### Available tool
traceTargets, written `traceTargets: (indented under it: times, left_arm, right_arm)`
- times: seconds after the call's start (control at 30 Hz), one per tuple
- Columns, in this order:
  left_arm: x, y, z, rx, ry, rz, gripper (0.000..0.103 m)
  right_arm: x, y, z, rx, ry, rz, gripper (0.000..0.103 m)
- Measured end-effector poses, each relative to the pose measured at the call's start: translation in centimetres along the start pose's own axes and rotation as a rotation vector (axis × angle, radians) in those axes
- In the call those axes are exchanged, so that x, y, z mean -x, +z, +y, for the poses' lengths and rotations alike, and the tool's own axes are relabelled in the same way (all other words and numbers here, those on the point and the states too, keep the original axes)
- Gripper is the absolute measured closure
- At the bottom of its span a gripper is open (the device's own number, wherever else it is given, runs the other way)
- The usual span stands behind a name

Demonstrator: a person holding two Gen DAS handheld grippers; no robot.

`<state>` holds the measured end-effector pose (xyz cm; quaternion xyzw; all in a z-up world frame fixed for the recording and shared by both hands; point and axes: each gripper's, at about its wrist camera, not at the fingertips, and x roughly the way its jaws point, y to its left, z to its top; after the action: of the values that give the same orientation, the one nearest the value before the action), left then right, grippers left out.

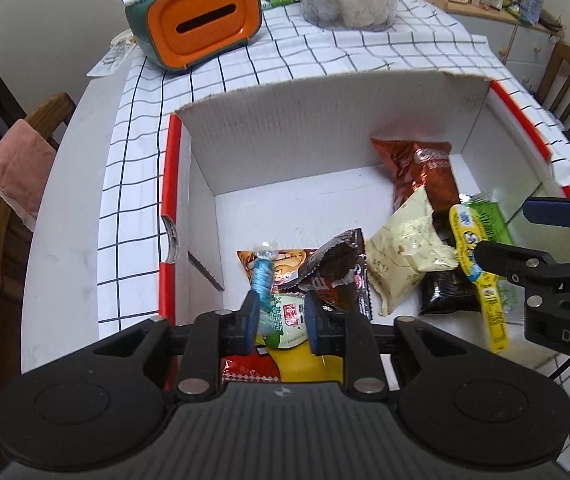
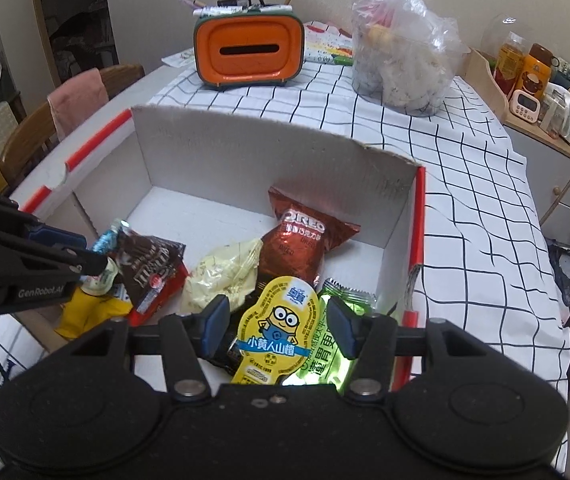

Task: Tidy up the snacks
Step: 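Open both tools to drop the candy and Minion packet into the box, then move both tools back toward the blue-white and light-blue packets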

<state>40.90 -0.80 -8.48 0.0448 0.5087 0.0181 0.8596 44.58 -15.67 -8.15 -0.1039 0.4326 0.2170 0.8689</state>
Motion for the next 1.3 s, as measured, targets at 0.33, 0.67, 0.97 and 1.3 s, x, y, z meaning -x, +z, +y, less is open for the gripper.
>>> traceTargets:
  times: [0.33, 0.67, 0.97, 1.3]
  left_arm:
    - [4.2, -1.1, 0.0, -0.008, -0.044, -0.075, 0.047]
    - [8.6, -3.2, 0.3, -0.027, -0.084, -0.141, 0.036]
    - [11.5, -6.1, 1.5, -0.029, -0.106, -0.19, 0.021]
    - [12.9, -11.0, 3.3, -0.016, -0.095, -0.198, 0.02]
  right_arm:
    - [4.4, -0.4, 0.2, -0.04, 0.044, -0.05, 0.043]
    - [8.6, -1.6, 1.4, -0.079, 0.077, -0.098, 0.028]
    - [12.0, -3.4, 3.8, -0.074, 0.113, -0.13, 0.017]
    - [13.4, -6.5, 6.7, -0.047, 0.158, -0.12, 0.005]
